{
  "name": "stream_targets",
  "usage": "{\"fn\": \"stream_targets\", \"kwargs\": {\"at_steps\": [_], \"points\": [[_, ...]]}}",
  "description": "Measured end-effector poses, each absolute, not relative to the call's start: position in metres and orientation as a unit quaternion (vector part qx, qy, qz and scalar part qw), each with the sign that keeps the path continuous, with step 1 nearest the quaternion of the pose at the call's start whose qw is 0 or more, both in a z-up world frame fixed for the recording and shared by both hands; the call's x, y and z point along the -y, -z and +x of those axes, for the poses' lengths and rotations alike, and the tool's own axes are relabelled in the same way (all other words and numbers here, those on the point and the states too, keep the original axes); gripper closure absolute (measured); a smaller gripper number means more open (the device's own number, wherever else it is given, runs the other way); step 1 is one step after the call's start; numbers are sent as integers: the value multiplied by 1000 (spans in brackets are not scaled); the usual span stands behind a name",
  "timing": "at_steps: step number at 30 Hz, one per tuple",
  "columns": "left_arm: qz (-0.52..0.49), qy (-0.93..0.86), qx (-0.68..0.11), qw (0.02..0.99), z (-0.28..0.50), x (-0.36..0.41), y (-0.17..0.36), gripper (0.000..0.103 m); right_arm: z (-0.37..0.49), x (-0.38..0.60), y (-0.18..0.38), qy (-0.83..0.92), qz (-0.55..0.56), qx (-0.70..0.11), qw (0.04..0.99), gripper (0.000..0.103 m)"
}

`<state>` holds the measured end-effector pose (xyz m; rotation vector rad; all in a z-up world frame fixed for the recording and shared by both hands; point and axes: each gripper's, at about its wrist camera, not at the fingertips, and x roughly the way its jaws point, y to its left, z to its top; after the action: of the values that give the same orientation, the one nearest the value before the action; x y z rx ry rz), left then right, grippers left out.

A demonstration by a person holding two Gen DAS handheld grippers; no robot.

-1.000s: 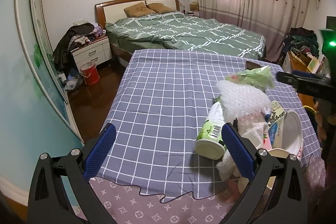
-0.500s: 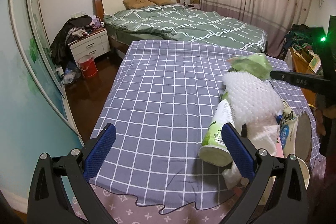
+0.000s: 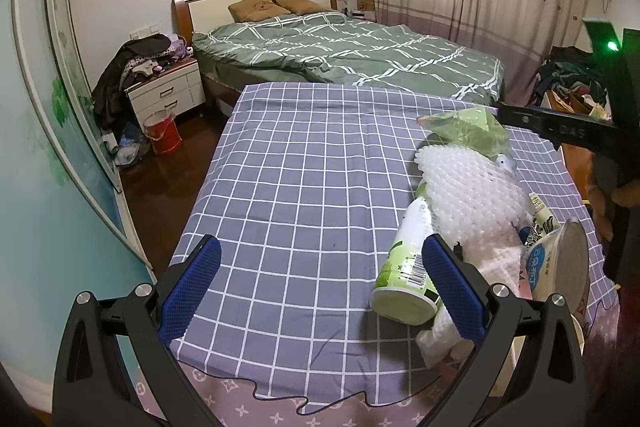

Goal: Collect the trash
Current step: 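Reach the right tool to the green plastic bag and grasp it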

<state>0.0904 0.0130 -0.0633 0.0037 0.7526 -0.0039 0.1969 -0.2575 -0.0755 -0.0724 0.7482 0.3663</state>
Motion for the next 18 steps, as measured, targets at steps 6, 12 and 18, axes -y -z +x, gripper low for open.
{"fn": "stream_targets", "kwargs": {"at_steps": [6,12,18], "points": [[-2,0,-371,929,93,-17,66,4,226,234,87,-167,-79,-394,900,38],[-5,2,-374,928,98,-18,67,4,241,242,106,-176,-60,-449,874,90],[-5,7,-374,927,99,-15,67,4,228,254,90,-189,-30,-422,886,96]]}}
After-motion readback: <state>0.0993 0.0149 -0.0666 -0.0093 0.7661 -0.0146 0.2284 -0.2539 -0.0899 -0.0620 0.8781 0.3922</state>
